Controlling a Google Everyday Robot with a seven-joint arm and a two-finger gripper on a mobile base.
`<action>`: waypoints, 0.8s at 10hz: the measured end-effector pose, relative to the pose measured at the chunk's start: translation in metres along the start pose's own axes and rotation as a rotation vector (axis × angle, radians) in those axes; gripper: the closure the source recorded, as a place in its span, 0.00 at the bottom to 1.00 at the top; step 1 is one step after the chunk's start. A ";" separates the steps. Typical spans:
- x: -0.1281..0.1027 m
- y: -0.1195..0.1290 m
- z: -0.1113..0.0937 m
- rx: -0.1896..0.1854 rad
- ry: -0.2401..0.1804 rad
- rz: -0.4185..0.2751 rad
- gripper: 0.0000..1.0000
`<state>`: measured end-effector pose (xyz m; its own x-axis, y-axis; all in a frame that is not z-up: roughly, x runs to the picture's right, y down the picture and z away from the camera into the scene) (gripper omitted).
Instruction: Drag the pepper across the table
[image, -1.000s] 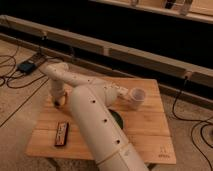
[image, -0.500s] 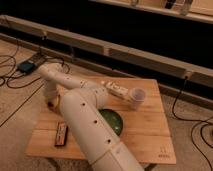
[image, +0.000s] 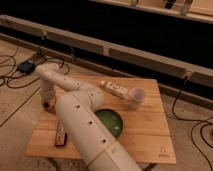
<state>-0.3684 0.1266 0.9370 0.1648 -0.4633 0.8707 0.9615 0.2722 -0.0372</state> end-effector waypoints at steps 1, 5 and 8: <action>0.002 0.002 -0.001 0.000 0.002 0.007 0.58; 0.015 0.016 -0.006 0.002 0.022 0.054 0.23; 0.031 0.032 -0.028 0.024 0.069 0.099 0.20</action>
<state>-0.3266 0.0970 0.9495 0.2745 -0.4897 0.8275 0.9344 0.3392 -0.1093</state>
